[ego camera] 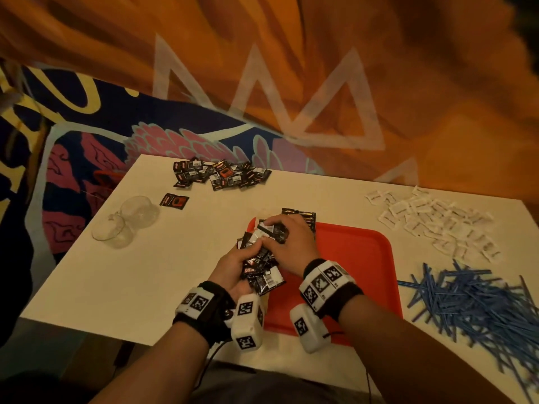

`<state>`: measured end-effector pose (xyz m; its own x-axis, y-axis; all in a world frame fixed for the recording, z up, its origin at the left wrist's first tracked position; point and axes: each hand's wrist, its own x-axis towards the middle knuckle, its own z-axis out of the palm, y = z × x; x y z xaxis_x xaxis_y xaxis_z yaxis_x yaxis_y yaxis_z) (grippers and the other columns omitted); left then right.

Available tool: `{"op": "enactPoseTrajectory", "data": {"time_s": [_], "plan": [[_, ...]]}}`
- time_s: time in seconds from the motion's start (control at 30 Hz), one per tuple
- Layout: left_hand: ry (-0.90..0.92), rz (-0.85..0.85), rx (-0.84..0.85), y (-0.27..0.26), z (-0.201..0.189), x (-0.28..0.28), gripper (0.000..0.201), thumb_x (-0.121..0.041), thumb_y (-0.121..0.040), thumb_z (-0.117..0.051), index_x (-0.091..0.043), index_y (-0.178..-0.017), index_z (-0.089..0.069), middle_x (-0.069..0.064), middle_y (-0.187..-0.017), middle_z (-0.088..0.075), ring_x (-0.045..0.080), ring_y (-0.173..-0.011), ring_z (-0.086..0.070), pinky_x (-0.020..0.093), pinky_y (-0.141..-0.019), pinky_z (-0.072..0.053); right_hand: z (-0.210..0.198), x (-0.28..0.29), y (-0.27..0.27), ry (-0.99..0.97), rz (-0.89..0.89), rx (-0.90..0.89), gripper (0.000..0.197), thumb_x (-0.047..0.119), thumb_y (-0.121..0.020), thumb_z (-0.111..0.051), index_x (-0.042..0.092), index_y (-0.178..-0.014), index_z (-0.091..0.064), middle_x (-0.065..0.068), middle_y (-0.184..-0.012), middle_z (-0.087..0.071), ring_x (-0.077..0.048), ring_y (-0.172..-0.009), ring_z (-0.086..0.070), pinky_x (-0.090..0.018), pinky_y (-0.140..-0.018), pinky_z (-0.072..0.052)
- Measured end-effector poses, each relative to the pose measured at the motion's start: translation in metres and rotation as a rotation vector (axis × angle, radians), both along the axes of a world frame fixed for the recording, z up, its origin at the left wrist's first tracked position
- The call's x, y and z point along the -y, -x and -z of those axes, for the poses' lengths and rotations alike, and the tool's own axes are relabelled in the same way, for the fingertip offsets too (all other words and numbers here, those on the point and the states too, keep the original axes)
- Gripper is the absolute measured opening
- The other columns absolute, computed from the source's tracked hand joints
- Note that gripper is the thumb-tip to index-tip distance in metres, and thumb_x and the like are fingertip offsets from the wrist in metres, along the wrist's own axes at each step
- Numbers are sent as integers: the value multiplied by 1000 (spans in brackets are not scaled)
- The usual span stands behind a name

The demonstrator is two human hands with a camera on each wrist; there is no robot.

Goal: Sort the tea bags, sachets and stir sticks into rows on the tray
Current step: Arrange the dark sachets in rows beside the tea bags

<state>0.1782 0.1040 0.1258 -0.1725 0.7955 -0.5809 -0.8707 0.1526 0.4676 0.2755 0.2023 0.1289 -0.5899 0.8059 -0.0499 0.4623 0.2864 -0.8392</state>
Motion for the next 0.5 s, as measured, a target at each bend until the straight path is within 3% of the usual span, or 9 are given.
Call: {"op": "enactPoseTrajectory", "data": {"time_s": [0.07,0.1,0.17,0.3,0.37,0.43,0.5], "plan": [[-54,-23,50,-4,-1,-2,39,-21,-86,-60,0,-119,-68,22,-109,-69,34,-90,-70,47,-84,-57,-3,-4,-6,34,26,-8,26,21,-79,-79,25,-100,-65,7,-103,-56,-9,-94,-55,-17,-81,-42],[-91,-33,67,-6,-1,-2,33,-21,-85,-60,-1,-106,-74,20,-103,-71,32,-87,-70,46,-82,-57,-4,-6,-9,75,46,-22,25,19,-79,-79,23,-99,-65,9,-97,-58,-8,-85,-59,-13,-70,-45],[-96,-30,59,-8,-2,-4,27,-20,-85,-59,-3,-99,-75,19,-97,-71,32,-84,-69,46,-78,-58,-3,-10,-14,145,61,-34,22,14,-81,-77,19,-97,-63,10,-87,-57,-3,-71,-56,-6,-51,-40],[-12,-19,-24,-13,3,-8,32,-13,-88,-56,-7,-119,-59,21,-99,-65,34,-79,-66,46,-71,-59,-1,-17,-21,150,5,39,14,19,-87,-71,22,-88,-58,-3,-100,-65,-13,-82,-57,-11,-55,-37],[14,-41,-46,-16,4,-9,37,-10,-88,-58,-11,-125,-53,20,-102,-62,33,-81,-65,44,-71,-59,0,-19,-23,169,-14,52,11,20,-89,-69,20,-87,-57,-3,-95,-67,-11,-75,-58,-10,-51,-37],[31,-48,-69,-18,4,-9,32,-9,-91,-56,-8,-123,-54,19,-99,-65,31,-80,-67,41,-71,-59,0,-20,-26,186,-32,50,9,19,-91,-66,19,-88,-58,-2,-92,-68,-8,-72,-58,-9,-50,-37],[44,-32,-75,-17,5,-10,19,-11,-97,-51,-4,-112,-61,19,-90,-69,30,-72,-70,39,-65,-60,2,-19,-26,190,-40,48,8,20,-91,-66,21,-88,-58,-3,-96,-69,-13,-80,-61,-15,-57,-41]]}}
